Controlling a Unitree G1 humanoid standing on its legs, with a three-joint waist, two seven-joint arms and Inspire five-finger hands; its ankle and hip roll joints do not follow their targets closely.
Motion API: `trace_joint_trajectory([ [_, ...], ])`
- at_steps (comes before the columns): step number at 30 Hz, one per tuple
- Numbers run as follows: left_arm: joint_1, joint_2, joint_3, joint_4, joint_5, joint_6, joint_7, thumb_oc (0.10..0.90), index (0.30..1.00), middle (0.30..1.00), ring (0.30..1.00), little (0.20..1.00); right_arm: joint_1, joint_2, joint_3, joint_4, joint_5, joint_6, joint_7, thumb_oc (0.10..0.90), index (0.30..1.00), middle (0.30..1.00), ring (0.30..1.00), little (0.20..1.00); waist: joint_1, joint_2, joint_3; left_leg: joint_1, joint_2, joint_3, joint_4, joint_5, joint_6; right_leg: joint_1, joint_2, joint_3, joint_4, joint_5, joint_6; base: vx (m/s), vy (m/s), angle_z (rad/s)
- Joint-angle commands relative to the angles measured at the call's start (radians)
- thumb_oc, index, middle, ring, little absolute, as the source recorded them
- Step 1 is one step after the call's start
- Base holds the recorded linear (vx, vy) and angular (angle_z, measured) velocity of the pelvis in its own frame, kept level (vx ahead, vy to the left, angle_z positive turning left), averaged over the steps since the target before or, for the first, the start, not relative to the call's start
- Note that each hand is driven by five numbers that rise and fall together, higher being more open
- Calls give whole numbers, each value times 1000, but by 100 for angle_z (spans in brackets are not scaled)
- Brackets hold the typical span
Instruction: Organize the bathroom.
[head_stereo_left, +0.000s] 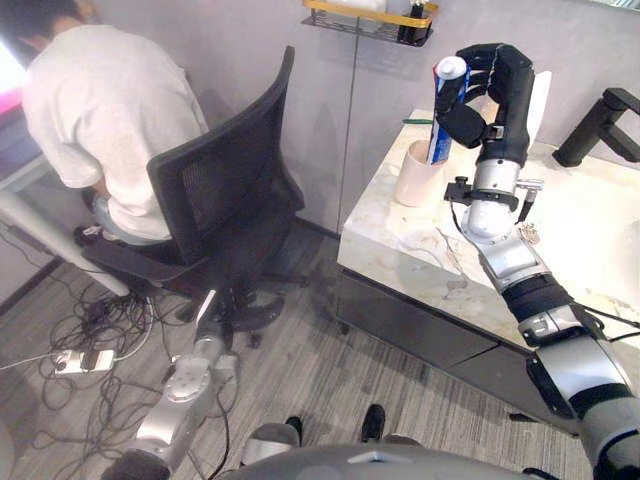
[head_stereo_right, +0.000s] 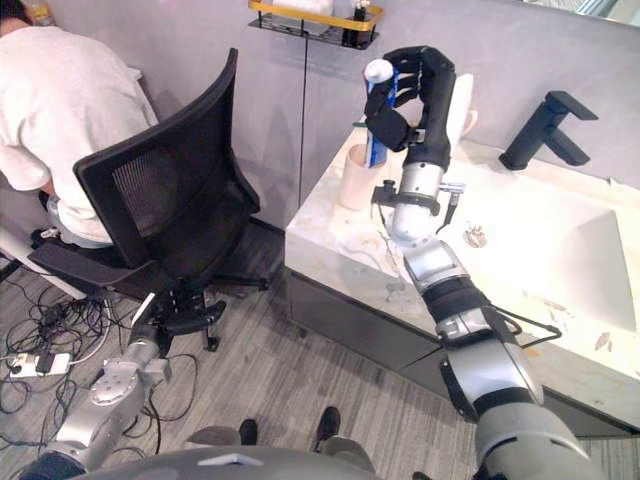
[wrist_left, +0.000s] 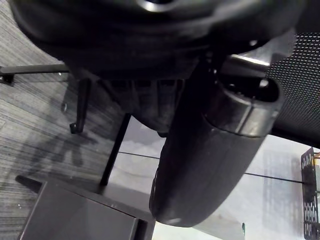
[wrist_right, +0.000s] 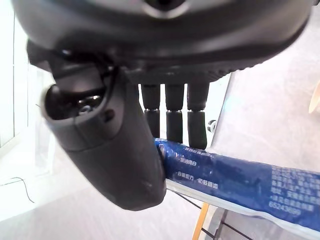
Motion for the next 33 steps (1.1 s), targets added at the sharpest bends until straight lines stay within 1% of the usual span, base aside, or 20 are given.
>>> trace_joint_trajectory([
  [1, -25, 51, -32, -121, 4, -111, 4, 800, 900, 900, 900, 900, -142, -63, -43, 1, -22, -133, -37, 400, 300, 300, 300, 300, 33, 12, -55, -82, 57, -26, -13, 13, -42, 103, -43, -45, 59, -208, 71, 12, 3, 4],
  [7, -15, 54, -29, -120, 13, -113, 0, 800, 900, 900, 900, 900, -139, -74, -47, 26, -16, -143, -30, 400, 300, 300, 300, 300, 41, 12, -48, -89, 53, -32, -9, 14, -42, 103, -47, -55, 62, -209, 72, 21, -4, 2],
  [10, -10, 57, -32, -119, 14, -121, -3, 800, 900, 900, 900, 900, -134, -74, -47, 44, -11, -146, -29, 400, 300, 300, 300, 300, 45, 18, -38, -99, 50, -36, -2, 16, -41, 96, -51, -60, 69, -208, 73, 15, 14, 8],
  [17, -15, 58, -30, -134, 13, -114, 2, 800, 900, 900, 900, 900, -102, -61, -47, 13, 1, -130, -12, 400, 300, 300, 300, 300, 36, 25, -20, -110, 46, -37, -2, 21, -34, 78, -56, -52, 79, -204, 75, -12, 19, 7],
  [18, -15, 58, -30, -134, 14, -114, 2, 800, 900, 900, 900, 900, -100, -59, -47, 10, 3, -127, -11, 435, 352, 352, 352, 352, 35, 25, -19, -110, 45, -37, -3, 21, -34, 78, -56, -51, 79, -203, 75, 0, 0, 0],
  [19, -18, 61, -29, -138, 10, -112, 4, 800, 900, 900, 900, 900, -90, -53, -47, 6, 16, -123, -4, 693, 740, 740, 740, 740, 32, 25, -17, -109, 46, -35, -4, 20, -32, 76, -57, -50, 80, -202, 76, 0, 0, 0],
  [20, -21, 61, -31, -138, 9, -111, 7, 800, 900, 900, 900, 900, -86, -47, -47, 4, 27, -119, -3, 800, 900, 900, 900, 900, 30, 25, -16, -108, 46, -33, -5, 20, -31, 75, -58, -49, 81, -202, 77, 0, 0, 0],
  [23, -26, 59, -36, -141, 9, -107, 21, 800, 900, 900, 900, 900, -69, -23, -48, 0, 32, -103, 1, 800, 900, 900, 900, 900, 20, 23, -16, -102, 46, -25, -8, 17, -29, 73, -59, -43, 83, -201, 79, -12, 20, -1],
  [33, -30, 47, -48, -153, 17, -99, 37, 800, 900, 900, 900, 900, -52, -3, -36, 2, 20, -52, 14, 800, 900, 900, 900, 900, 9, 14, -26, -86, 48, -4, -1, 4, -23, 81, -59, -24, 82, -200, 84, -13, 16, -5],
])
